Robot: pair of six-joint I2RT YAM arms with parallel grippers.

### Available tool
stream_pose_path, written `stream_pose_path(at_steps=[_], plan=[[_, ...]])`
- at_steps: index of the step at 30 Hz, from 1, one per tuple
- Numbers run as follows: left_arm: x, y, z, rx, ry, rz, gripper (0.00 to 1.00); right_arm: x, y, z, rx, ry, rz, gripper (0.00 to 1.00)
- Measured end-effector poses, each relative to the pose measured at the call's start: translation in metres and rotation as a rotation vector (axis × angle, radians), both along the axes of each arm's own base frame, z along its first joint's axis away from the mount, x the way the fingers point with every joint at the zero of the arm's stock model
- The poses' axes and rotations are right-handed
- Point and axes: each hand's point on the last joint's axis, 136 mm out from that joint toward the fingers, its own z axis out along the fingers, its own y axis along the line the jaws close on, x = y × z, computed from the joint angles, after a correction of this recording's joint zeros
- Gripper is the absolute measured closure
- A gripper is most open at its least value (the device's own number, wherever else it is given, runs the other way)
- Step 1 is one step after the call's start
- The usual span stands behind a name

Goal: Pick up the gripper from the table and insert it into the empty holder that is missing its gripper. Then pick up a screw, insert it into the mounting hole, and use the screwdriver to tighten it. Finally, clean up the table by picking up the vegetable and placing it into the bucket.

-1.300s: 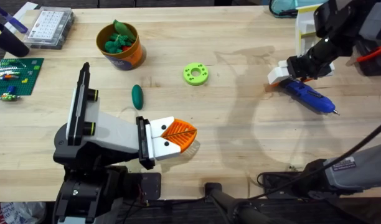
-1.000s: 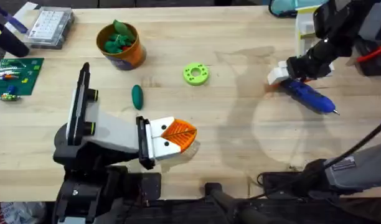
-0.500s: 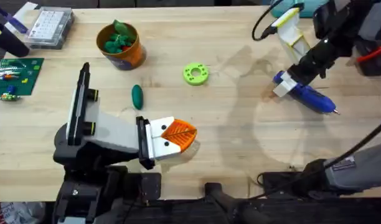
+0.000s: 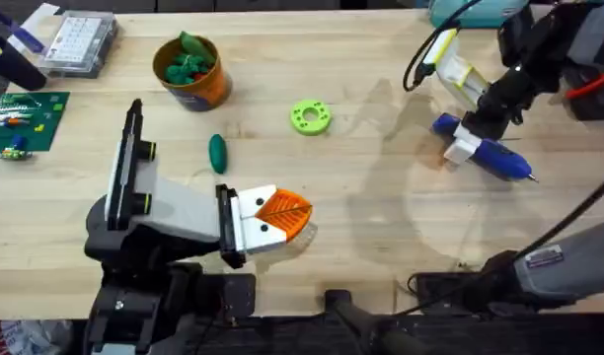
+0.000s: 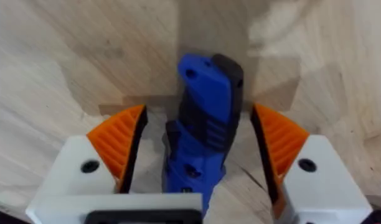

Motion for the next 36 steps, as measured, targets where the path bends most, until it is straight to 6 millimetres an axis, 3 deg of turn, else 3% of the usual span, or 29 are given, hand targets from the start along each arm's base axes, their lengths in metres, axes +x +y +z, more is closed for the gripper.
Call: stream_pose_path(at_steps=[5, 7, 9, 12, 13, 14, 36], plan=[[0.0001, 0.0, 0.0, 0.0, 0.0, 0.0, 0.988, 0.0005, -0.0009, -0.0008, 0.003, 0.002, 0.006, 0.021], [0.0, 0.0, 0.0, 0.0, 0.0, 0.0, 0.988, -0.0008, -0.0002, -0.0009, 0.007, 0.007, 0.01, 0.113], [0.0001, 0.0, 0.0, 0.0, 0.0, 0.0, 0.988, -0.0011, 0.0002, -0.001, 0.007, 0.009, 0.016, 0.329], [0.0001, 0.0, 0.0, 0.0, 0.0, 0.0, 0.988, 0.0023, -0.0004, -0.0017, 0.004, -0.003, 0.016, 0.791], [0.0001, 0.0, 0.0, 0.0, 0.0, 0.0, 0.988, 0.0034, -0.0007, -0.0028, 0.003, -0.005, 0.015, 0.913], [0.0001, 0.0, 0.0, 0.0, 0.0, 0.0, 0.988, 0.0036, -0.0009, -0.0035, 0.002, -0.004, 0.015, 0.965], [0.0001, 0.0, 0.0, 0.0, 0.0, 0.0, 0.988, -0.0033, -0.0001, 0.0017, 0.003, 0.007, 0.015, 0.975]])
